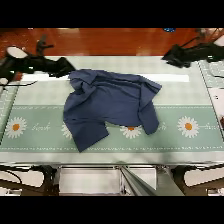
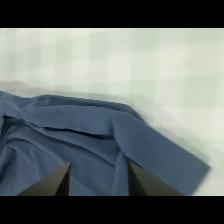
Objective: Fold the shirts.
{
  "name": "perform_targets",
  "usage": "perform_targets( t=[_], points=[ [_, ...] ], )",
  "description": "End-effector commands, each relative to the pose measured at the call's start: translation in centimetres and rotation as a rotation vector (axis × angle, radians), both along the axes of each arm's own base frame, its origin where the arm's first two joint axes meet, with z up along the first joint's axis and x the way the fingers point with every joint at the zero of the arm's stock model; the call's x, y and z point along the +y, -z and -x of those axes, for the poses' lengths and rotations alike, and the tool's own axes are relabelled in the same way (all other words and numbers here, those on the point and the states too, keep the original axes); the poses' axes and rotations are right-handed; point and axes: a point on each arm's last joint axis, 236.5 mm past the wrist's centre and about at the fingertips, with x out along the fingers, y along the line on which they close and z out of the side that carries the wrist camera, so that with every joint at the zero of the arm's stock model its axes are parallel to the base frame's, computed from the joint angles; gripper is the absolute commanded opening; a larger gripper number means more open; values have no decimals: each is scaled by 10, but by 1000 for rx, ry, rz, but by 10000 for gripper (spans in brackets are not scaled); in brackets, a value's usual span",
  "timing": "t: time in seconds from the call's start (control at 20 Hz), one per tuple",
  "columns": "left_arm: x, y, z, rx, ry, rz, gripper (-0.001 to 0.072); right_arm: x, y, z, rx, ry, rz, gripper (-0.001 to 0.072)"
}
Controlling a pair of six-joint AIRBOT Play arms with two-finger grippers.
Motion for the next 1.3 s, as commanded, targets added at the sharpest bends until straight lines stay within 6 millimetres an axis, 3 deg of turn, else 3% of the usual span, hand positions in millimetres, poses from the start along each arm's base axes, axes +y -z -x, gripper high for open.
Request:
perform_targets(
  t=[0.0, 0.1, 0.2, 0.25, 0.4, 0.5, 0.6, 0.75, 1.05, 1.1, 1.2, 1.25],
  points=[
    [81, 20, 77, 360, -18, -67, 509, -90, -4, 50, 127, 64, 165, 410],
    [103, 31, 116, 454, -88, -23, 508, -135, 9, 99, 244, 127, 293, 410],
    [110, 49, 152, 472, -148, -9, 509, -144, 36, 140, 302, 226, 273, 410],
    [110, 58, 168, 471, -177, 0, 508, -134, 54, 160, 329, 266, 221, 410],
    [97, 81, 202, 467, -223, 57, 509, -73, 94, 204, 317, 221, 53, 410],
    [91, 99, 210, 486, -266, 76, 509, -44, 97, 217, 293, 200, -42, 410],
    [80, 109, 203, 457, -312, 111, 508, -33, 95, 224, 280, 181, -75, 410],
    [57, 113, 192, 420, -283, 142, 508, -29, 93, 229, 291, 163, -79, 410],
    [20, 136, 196, 474, -184, 116, 504, -26, 90, 228, 288, 165, -96, 410],
    [16, 136, 195, 476, -170, 113, 447, -26, 90, 227, 286, 168, -100, 410],
    [13, 132, 190, 457, -151, 106, 19, -27, 94, 234, 308, 155, -82, 410],
    [12, 130, 187, 448, -144, 105, 22, -26, 102, 245, 354, 143, -74, 410]
  ],
)
